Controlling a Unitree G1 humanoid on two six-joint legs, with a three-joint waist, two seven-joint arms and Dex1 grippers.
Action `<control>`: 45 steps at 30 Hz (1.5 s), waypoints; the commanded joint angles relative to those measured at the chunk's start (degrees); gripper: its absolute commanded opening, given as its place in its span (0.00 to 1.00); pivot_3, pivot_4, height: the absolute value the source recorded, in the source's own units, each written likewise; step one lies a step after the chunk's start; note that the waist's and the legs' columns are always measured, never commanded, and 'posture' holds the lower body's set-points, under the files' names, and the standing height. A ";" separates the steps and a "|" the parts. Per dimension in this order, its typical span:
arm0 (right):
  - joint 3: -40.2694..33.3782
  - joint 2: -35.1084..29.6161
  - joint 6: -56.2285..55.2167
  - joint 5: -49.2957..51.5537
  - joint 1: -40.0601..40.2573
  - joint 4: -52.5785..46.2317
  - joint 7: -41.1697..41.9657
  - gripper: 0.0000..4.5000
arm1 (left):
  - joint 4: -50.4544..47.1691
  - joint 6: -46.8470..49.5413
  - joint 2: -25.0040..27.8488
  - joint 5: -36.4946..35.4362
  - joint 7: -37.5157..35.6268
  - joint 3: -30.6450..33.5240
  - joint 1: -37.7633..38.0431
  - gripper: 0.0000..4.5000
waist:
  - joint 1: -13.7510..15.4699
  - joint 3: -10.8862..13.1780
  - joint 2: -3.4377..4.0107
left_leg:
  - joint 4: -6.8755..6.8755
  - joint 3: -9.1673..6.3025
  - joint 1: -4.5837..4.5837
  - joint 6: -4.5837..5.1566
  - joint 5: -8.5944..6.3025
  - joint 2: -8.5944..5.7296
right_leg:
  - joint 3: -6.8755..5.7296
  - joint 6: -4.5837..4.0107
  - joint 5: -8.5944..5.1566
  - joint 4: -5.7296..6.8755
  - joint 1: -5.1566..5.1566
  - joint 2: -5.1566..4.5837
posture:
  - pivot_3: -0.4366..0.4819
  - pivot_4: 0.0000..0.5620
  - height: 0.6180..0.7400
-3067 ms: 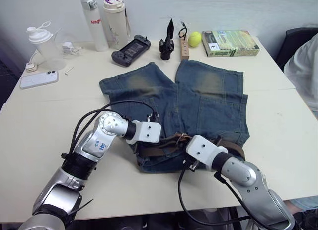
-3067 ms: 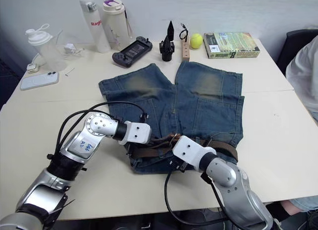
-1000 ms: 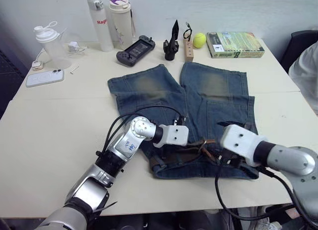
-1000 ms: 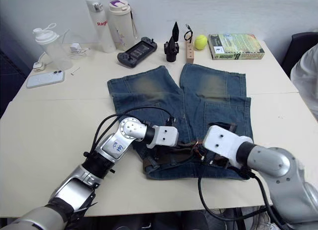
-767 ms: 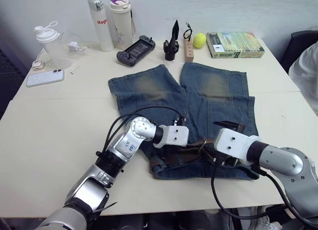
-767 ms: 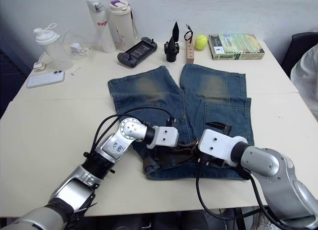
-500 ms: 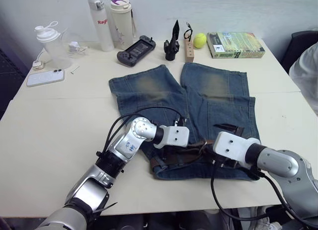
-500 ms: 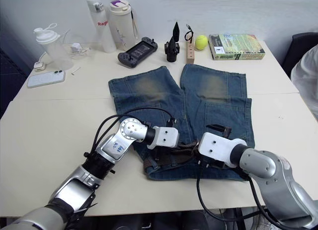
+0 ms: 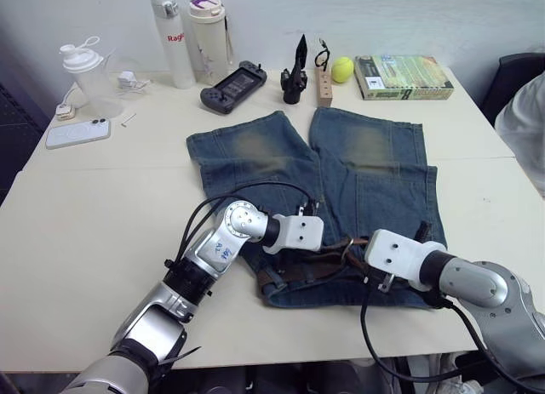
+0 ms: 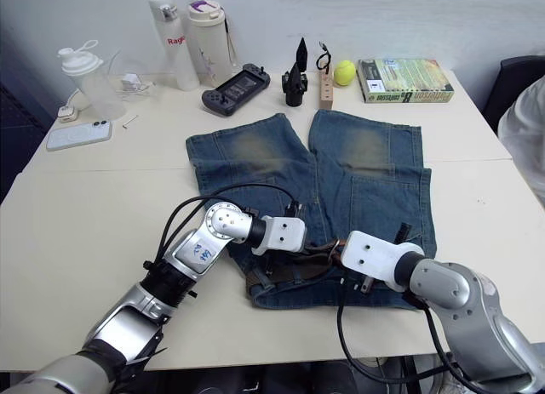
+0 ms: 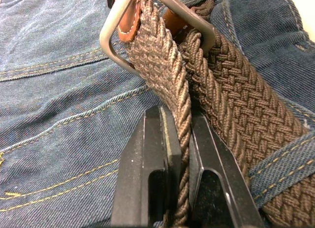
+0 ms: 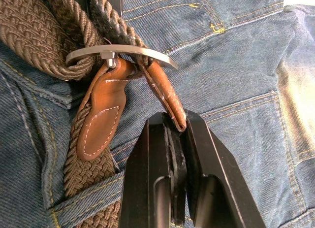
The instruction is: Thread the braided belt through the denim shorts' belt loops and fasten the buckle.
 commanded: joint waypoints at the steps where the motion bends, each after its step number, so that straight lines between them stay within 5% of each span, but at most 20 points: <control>1: 1.28 0.87 0.65 -0.31 -0.48 -2.97 -0.27 0.01 | -0.73 -0.32 -1.14 -0.45 0.49 -0.62 -0.36 0.00 | -0.01 0.00 0.00 | 0.00 0.00 0.00 0.00 0.00 0.00 | 0.00 0.00 0.00 0.00 0.00 0.00 | 0.48 0.27 1.00; 2: 1.40 0.88 0.90 -0.57 -0.54 -2.99 -0.31 0.01 | -0.70 -0.36 -1.13 -0.47 0.55 -0.60 -0.36 0.00 | -0.01 0.00 0.00 | 0.01 0.00 0.00 0.00 0.00 0.00 | 0.00 0.00 0.00 0.00 0.00 0.00 | 0.48 0.27 1.00; 6: 2.40 1.27 1.47 -1.29 -0.79 -2.89 -0.52 0.00 | -1.63 -0.47 -1.50 -3.12 -0.44 0.86 -0.44 0.30 | -0.01 0.00 0.00 | 0.03 -0.02 0.00 0.00 0.00 0.00 | 0.00 0.00 0.00 0.00 0.02 0.00 | 0.48 0.27 1.00; 12: 2.71 1.80 2.08 -1.50 -0.85 -2.94 -0.78 0.00 | -4.43 2.11 0.34 -6.22 -1.04 4.62 -0.92 0.82 | -0.05 0.00 0.00 | 0.04 -0.02 -0.01 0.00 0.00 0.01 | 0.00 0.00 0.00 0.00 0.01 -0.01 | 0.48 0.27 1.00; 18: 2.38 2.28 1.81 -1.32 0.00 -2.69 -1.10 0.00 | -9.29 8.05 6.09 -12.67 -4.61 12.32 -1.51 0.82 | -0.12 0.00 0.00 | 0.04 -0.02 0.00 0.00 0.00 0.02 | 0.00 0.00 0.00 0.00 0.01 0.00 | 0.48 0.27 1.00; 28: 1.33 2.28 0.93 -1.38 1.37 -2.47 -1.37 0.00 | -17.87 30.35 13.65 -33.95 -13.01 23.58 5.15 0.82 | -0.33 0.01 -0.01 | 0.01 -0.02 0.00 -0.04 0.02 0.07 | 0.01 0.00 0.00 0.00 -0.01 0.07 | 0.48 0.27 1.00; 29: 1.18 2.31 0.87 -1.33 1.60 -2.45 -1.44 0.00 | -18.99 32.15 14.32 -35.08 -13.84 23.44 6.17 0.71 | -0.33 0.01 0.00 | 0.01 -0.02 0.00 -0.04 0.02 0.07 | 0.00 0.00 0.00 0.00 -0.01 0.07 | 0.48 0.27 1.00; 32: 0.70 2.20 0.70 -1.53 2.34 -2.55 -1.72 0.00 | -20.57 32.39 15.88 -34.92 -15.72 21.24 9.06 0.59 | -0.18 0.01 -0.01 | 0.05 -0.06 0.00 -0.04 0.01 0.06 | 0.02 0.00 -0.01 -0.01 0.03 0.06 | 0.48 0.27 1.00; 41: -1.62 2.45 0.90 -0.99 4.00 -3.22 -2.11 0.00 | -19.28 25.01 16.71 -26.61 -14.68 12.66 10.80 0.01 | -0.20 0.01 -0.01 | 0.10 -0.13 0.01 -0.10 -0.02 0.06 | 0.32 0.00 -0.01 -0.02 0.11 0.08 | 0.48 0.27 1.00; 45: -3.10 2.46 0.78 -0.60 4.77 -3.53 -2.05 0.00 | -15.13 16.94 17.23 -17.90 -13.32 5.88 10.83 0.01 | -0.11 0.01 -0.01 | 0.11 -0.12 0.00 -0.10 -0.03 0.04 | 0.37 0.00 -0.01 -0.03 0.11 0.07 | 0.48 0.27 1.00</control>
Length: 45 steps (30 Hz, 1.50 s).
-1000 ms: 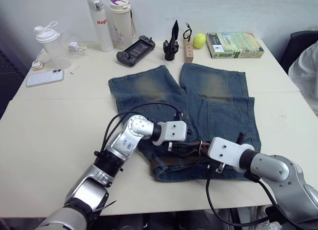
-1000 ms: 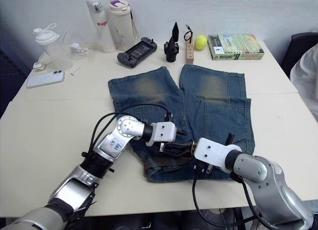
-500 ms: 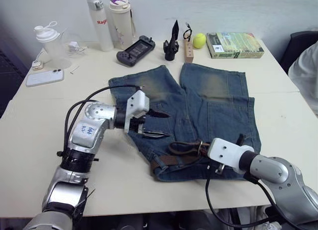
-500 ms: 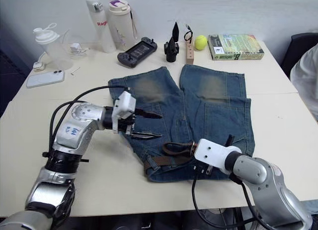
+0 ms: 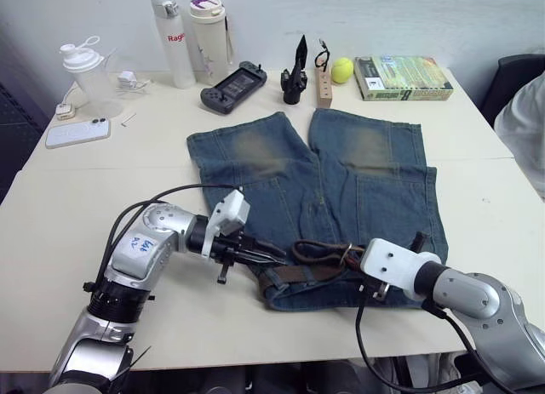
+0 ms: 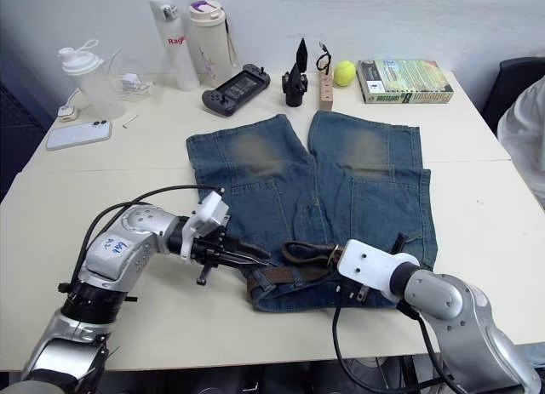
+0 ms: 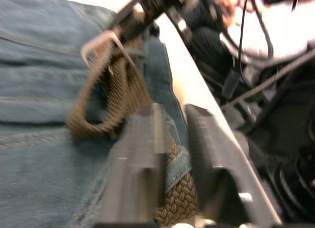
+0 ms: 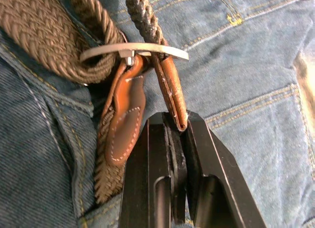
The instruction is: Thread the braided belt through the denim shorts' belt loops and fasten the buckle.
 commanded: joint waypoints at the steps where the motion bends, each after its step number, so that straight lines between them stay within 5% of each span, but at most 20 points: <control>1: -4.12 0.24 -0.03 0.62 1.52 -2.65 -0.30 0.00 | 4.49 -13.53 1.20 14.34 2.13 -11.69 -0.44 0.01 | -0.03 0.00 0.00 | -0.01 0.01 0.01 0.00 0.00 0.00 | 0.00 0.00 0.00 0.00 -0.01 0.00 | 0.48 0.27 1.00; 5: -6.86 0.10 -1.19 1.30 3.93 -3.12 0.18 0.00 | 7.37 -19.41 2.44 19.25 2.19 -14.88 -0.02 0.01 | 0.03 0.00 0.00 | -0.04 0.03 0.00 0.00 0.00 0.00 | -0.01 0.00 0.00 -0.01 -0.03 0.00 | 0.48 0.27 1.00; 9: -17.01 -0.45 -6.65 3.61 11.88 -2.77 4.07 0.00 | 10.04 -23.50 2.92 21.83 3.34 -16.14 0.35 0.01 | 0.03 -0.01 0.01 | -0.04 0.05 -0.01 0.00 -0.01 -0.01 | -0.02 0.00 0.00 -0.01 -0.06 0.00 | 0.48 0.27 1.00; 15: -32.04 -4.55 -19.66 -4.77 28.68 11.43 5.31 0.00 | 13.01 -27.00 2.61 22.69 4.57 -15.48 -0.97 0.01 | 0.13 -0.10 0.13 | -0.14 -0.02 0.19 0.03 -0.02 -0.01 | 0.00 0.00 0.00 -0.11 0.21 -0.07 | 0.48 0.27 1.00; 22: -36.97 -2.90 -19.83 -6.83 30.39 17.57 1.66 0.00 | 15.53 -29.94 2.62 23.65 6.02 -15.56 -1.89 0.01 | 0.09 -0.30 0.11 | -0.43 0.05 1.08 0.10 -0.22 0.01 | 0.07 0.01 -0.02 -0.60 1.05 -0.20 | 0.48 0.27 1.00; 32: -35.47 -2.03 -32.41 -4.28 28.01 17.20 1.75 0.00 | 17.29 -32.75 2.94 23.27 6.46 -14.10 -1.96 0.01 | -0.09 -0.48 0.48 | -0.51 -0.04 1.15 -0.06 -0.34 0.18 | 0.05 -0.11 -0.08 -0.79 1.13 -0.27 | 0.48 0.27 1.00; 37: -28.45 -1.88 -38.49 -0.47 24.42 13.03 4.71 0.00 | 15.20 -32.02 2.70 17.52 6.44 -8.71 -1.59 0.01 | -0.40 -0.46 0.49 | -0.52 -0.02 1.15 -0.08 -0.34 0.22 | 0.07 -0.11 -0.08 -0.78 1.10 -0.24 | 0.48 0.27 1.00; 45: -20.72 -2.96 -27.76 -3.47 21.90 11.86 9.05 0.00 | 12.65 -27.85 2.88 9.54 5.45 -1.00 -0.75 0.01 | -0.07 -0.35 0.39 | -0.45 0.03 0.85 -0.07 -0.28 0.23 | 0.07 -0.13 -0.09 -0.45 0.77 -0.21 | 0.48 0.27 1.00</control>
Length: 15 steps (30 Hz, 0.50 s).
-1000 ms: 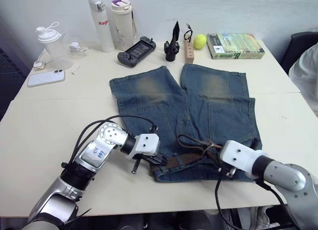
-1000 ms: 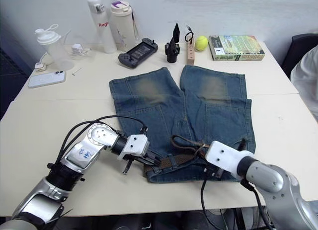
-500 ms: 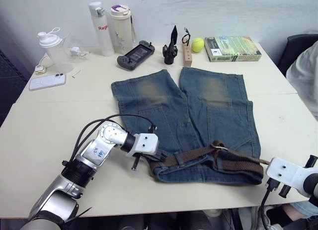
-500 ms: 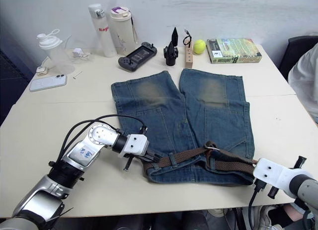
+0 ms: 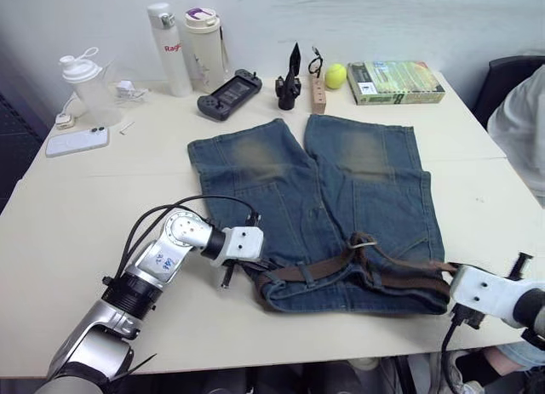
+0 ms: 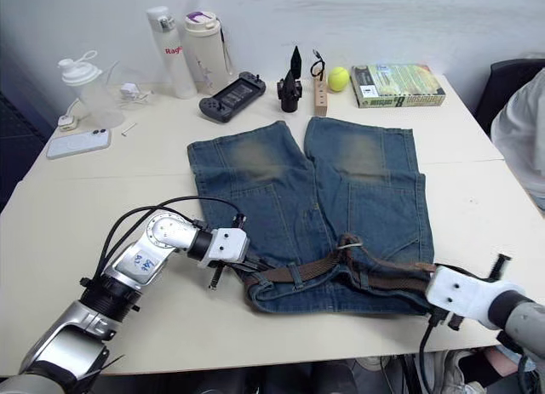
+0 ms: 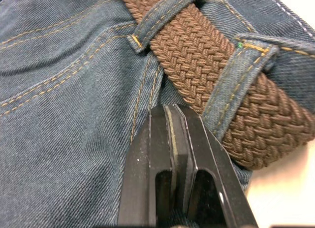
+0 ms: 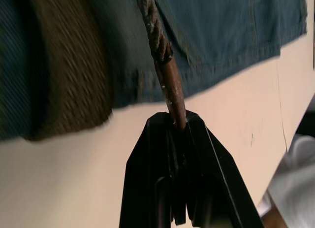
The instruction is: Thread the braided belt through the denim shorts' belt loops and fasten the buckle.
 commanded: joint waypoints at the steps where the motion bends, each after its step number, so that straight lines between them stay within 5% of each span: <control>1: 0.89 -0.61 5.29 -0.77 -0.92 -2.13 1.37 0.00 | -4.20 4.62 0.61 -5.86 -1.61 3.76 -0.91 0.01 | 0.00 0.04 -0.06 | 0.02 0.00 0.00 0.00 0.00 -0.01 | 0.00 0.00 0.00 -0.01 0.00 -0.01 | 0.48 0.27 1.00; 5: 0.17 -1.49 7.05 -1.74 -2.71 -0.55 1.29 0.00 | -6.30 12.13 -1.42 -10.82 -4.80 2.87 -3.90 0.01 | 0.14 0.09 -0.15 | 0.04 -0.03 -0.01 0.00 0.00 -0.02 | 0.01 0.00 0.00 -0.06 -0.01 -0.03 | 0.48 0.27 1.00; 15: 3.31 -2.77 6.86 -4.09 -3.83 2.26 1.14 0.00 | 0.58 0.22 -2.68 -0.08 -16.59 -12.39 -4.48 0.01 | -0.03 0.11 -0.18 | -0.02 0.19 0.01 -0.06 0.05 -0.06 | -0.01 0.00 0.00 -0.08 -0.13 0.25 | 0.48 0.27 1.00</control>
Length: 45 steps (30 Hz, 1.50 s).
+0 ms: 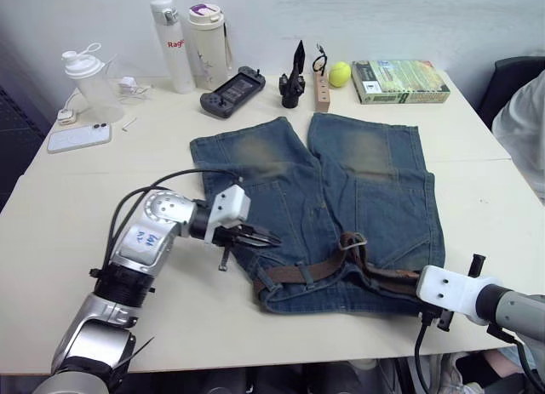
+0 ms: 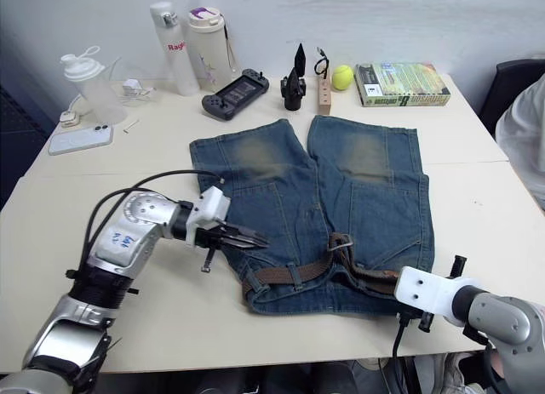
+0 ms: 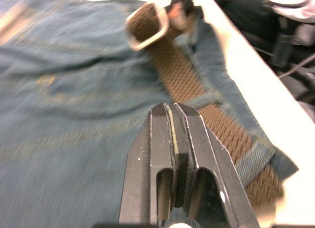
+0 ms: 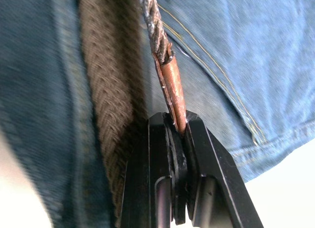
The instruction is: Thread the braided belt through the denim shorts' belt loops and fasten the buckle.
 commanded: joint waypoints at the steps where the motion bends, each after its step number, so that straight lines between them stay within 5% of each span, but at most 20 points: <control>1: 0.82 -1.61 -0.26 -2.71 0.68 2.29 -0.15 0.00 | 3.35 -7.21 1.50 5.17 -4.76 -4.65 0.38 0.01 | -0.02 0.00 0.00 | 0.00 0.03 0.01 0.01 0.00 0.00 | 0.01 0.00 0.00 0.00 -0.01 -0.01 | 0.48 0.27 1.00; 8: -0.25 -2.20 -0.94 -4.89 2.59 4.23 -1.86 0.00 | 10.00 -18.90 4.89 12.72 -2.41 -5.95 0.54 0.01 | 0.09 -0.07 -0.02 | 0.00 -0.13 0.08 0.01 -0.01 0.03 | 0.09 -0.02 -0.01 -0.12 0.15 -0.28 | 0.48 0.27 1.00; 20: -6.09 -2.08 -3.19 -7.03 8.77 7.66 -5.16 0.00 | 5.56 -16.17 9.47 10.83 1.56 -2.74 6.43 0.01 | -0.04 -0.28 0.10 | -0.47 -0.28 0.98 -0.05 -0.27 0.18 | -0.02 -0.32 -0.19 -0.27 0.94 -0.25 | 0.48 0.27 1.00; 33: -4.76 -2.23 -11.12 -6.41 6.84 11.48 -8.34 0.00 | 5.77 -17.26 10.39 11.37 2.68 -2.10 7.44 0.01 | -0.09 -0.35 0.22 | -0.93 -0.25 1.17 -0.22 -0.15 0.20 | 0.00 -0.47 -0.27 -0.28 0.88 -0.20 | 0.48 0.27 1.00; 44: -1.97 3.20 -5.60 2.17 5.35 3.28 -3.30 0.00 | 4.51 -17.90 8.80 9.05 6.08 1.92 6.52 0.01 | -0.23 -0.32 0.20 | -1.00 -0.28 1.15 -0.26 -0.15 0.32 | -0.02 -0.55 -0.31 -0.28 0.80 -0.13 | 0.48 0.27 1.00; 45: -2.07 3.17 -4.52 2.25 5.06 3.41 -3.06 0.08 | 4.14 -17.87 8.90 8.83 6.05 2.13 6.72 0.00 | -0.24 -0.31 0.19 | -1.00 -0.27 1.14 -0.26 -0.15 0.32 | -0.02 -0.55 -0.31 -0.28 0.79 -0.13 | 0.48 0.27 1.00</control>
